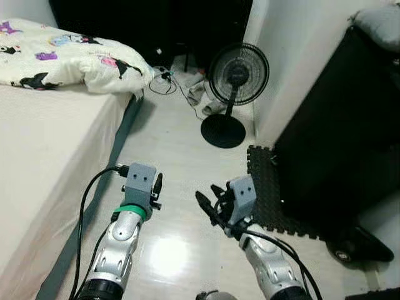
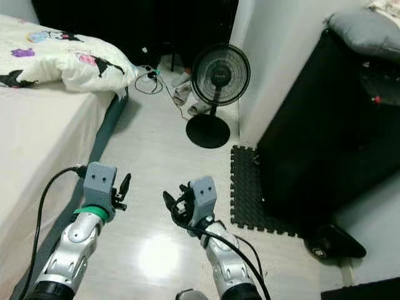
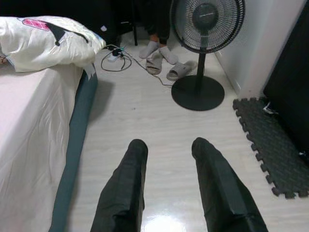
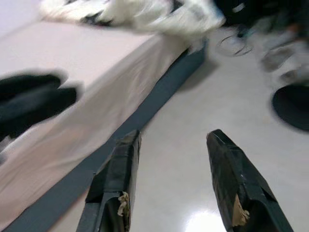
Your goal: Clean up the room
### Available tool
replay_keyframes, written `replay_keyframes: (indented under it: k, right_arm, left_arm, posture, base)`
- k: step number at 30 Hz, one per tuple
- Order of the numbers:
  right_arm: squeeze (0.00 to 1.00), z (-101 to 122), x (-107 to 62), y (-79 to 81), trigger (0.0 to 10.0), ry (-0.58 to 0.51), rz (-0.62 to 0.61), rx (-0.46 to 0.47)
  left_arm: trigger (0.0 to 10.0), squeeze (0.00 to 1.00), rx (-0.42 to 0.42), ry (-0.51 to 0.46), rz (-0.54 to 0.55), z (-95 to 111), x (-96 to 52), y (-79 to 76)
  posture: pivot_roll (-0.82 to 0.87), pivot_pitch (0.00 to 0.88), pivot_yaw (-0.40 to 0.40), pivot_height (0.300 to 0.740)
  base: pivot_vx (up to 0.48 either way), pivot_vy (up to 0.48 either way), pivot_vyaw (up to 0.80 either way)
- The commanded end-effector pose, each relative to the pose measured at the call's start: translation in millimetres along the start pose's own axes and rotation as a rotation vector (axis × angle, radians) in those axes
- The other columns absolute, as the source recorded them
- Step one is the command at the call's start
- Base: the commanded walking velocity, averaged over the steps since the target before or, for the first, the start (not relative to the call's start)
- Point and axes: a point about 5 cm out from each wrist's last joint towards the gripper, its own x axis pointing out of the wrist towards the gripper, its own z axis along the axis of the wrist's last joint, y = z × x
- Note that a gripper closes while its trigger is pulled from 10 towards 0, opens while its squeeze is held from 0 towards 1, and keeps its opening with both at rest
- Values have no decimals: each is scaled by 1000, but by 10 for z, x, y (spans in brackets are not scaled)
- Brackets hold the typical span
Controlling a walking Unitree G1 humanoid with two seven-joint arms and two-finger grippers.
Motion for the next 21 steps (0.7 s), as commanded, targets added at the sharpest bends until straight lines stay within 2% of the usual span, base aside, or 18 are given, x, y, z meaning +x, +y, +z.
replay_keyframes:
  k: [1,6,12,21]
  right_arm:
    - [0,-48,-36,-92,10000,16,-49,21]
    - [0,-27,-65,-231,10000,26,-84,-27]
    - [0,4,-103,-329,10000,12,-132,-40]
    - [0,67,-75,-401,10000,-13,-142,-52]
  left_arm:
    - [10000,0,1,13,1,-27,-15,13]
    - [10000,0,7,16,-21,-55,-30,-26]
    - [10000,0,18,15,-48,-40,22,-52]
    - [10000,0,22,-5,-43,27,74,-35]
  posture:
    - [-10,51,-15,740]
    - [-46,37,0,740]
    - [-60,27,13,740]
    - [-47,26,10,740]
  base:
    - [458,0,-800]
    - [455,0,-800]
    - [453,0,-690]
    - [446,0,0]
